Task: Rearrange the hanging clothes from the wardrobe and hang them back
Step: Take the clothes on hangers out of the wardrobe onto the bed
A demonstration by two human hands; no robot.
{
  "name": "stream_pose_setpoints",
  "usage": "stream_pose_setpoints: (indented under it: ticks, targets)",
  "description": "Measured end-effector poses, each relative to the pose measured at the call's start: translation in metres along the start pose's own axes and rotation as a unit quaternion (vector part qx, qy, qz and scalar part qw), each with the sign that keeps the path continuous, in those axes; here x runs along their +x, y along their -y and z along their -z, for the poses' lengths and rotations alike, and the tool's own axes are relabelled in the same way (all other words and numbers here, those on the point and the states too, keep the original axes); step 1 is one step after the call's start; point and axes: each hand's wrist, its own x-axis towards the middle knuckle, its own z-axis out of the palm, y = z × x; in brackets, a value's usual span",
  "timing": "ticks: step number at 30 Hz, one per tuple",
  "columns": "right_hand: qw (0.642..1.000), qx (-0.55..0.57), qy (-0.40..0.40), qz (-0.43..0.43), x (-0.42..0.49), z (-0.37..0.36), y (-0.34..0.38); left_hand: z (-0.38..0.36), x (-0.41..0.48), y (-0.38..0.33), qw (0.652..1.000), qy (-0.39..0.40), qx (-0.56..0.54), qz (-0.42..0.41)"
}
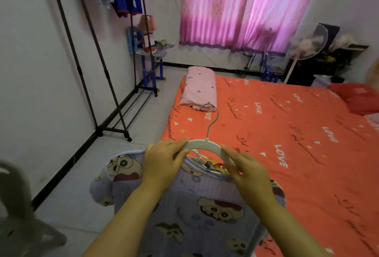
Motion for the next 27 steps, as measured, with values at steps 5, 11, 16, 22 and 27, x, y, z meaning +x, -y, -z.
stream_pose_setpoints:
  ticks: [5, 11, 16, 22, 27]
  targets:
    - [0.999, 0.034, 0.030, -0.021, 0.056, -0.048, -0.044, -0.047, 0.042, 0.044, 0.997, 0.037, 0.015, 0.059]
    - [0.993, 0.062, 0.089, -0.041, 0.119, -0.112, -0.114, -0.123, 0.086, 0.100, 0.985, 0.093, 0.055, 0.131]
    - [0.973, 0.058, 0.193, -0.108, 0.161, -0.184, -0.177, -0.185, 0.099, 0.158, 0.951, 0.175, 0.128, 0.219]
    - [0.912, -0.065, 0.403, -0.048, 0.179, -0.252, -0.189, -0.184, 0.067, 0.200, 0.857, 0.311, 0.216, 0.349]
    - [0.856, -0.078, 0.507, 0.059, 0.177, -0.283, -0.130, -0.135, 0.026, 0.205, 0.802, 0.349, 0.255, 0.413]
